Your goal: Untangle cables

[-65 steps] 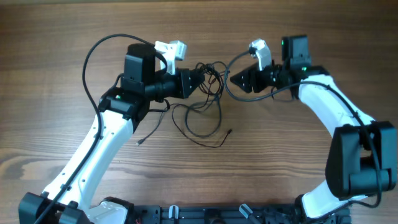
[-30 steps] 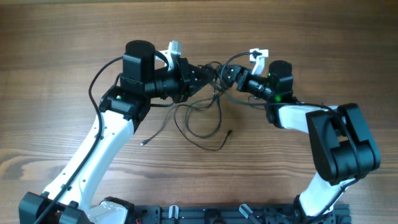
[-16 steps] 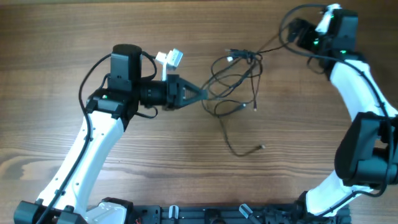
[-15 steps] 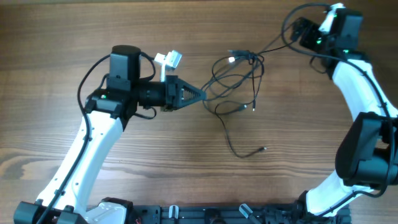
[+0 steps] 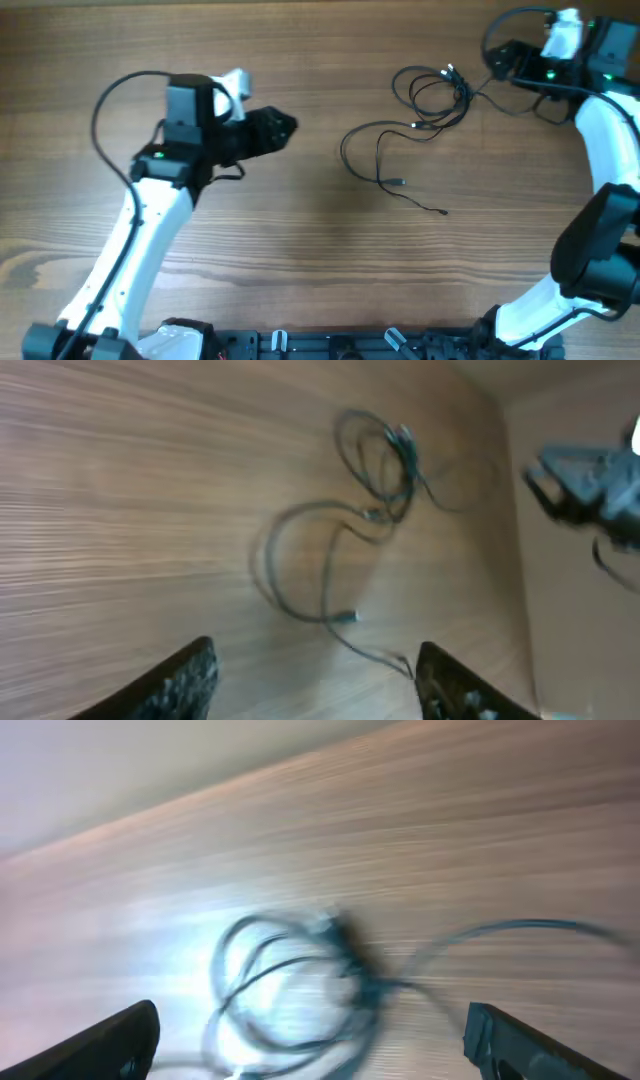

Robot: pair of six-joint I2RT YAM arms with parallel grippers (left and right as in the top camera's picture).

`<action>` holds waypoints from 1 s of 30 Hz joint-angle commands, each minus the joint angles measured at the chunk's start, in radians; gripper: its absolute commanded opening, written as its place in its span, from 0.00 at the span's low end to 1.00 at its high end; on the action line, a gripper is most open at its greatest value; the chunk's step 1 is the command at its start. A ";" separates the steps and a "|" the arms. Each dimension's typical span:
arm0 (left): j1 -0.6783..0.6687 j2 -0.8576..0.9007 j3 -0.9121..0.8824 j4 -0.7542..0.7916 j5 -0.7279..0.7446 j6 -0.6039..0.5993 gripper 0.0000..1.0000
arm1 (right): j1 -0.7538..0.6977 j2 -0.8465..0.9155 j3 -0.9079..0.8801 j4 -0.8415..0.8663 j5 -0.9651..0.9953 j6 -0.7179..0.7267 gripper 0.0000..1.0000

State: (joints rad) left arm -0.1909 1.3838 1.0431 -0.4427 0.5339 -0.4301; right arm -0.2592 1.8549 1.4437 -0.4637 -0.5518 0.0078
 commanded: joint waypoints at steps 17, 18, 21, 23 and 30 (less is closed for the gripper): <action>0.039 0.125 0.004 0.001 -0.346 -0.214 1.00 | 0.596 0.288 -0.014 -0.146 0.034 -0.050 0.71; 0.053 0.125 0.004 -0.024 -0.346 -0.214 1.00 | 0.655 0.280 -0.014 -0.181 0.038 -0.053 0.77; 0.106 0.125 0.004 -0.094 -0.345 -0.215 1.00 | 0.737 0.259 0.000 -0.195 0.174 0.057 1.00; 0.132 0.125 0.004 -0.107 -0.286 -0.215 1.00 | 0.720 0.202 0.058 -0.196 0.296 0.149 1.00; -0.104 0.229 0.004 0.103 -0.090 -0.426 1.00 | 0.455 0.030 0.171 -0.263 0.529 0.396 1.00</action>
State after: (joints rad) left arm -0.1772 1.5314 1.0447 -0.4107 0.3996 -0.6853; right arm 0.2539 1.8957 1.6115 -0.6582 -0.0849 0.3183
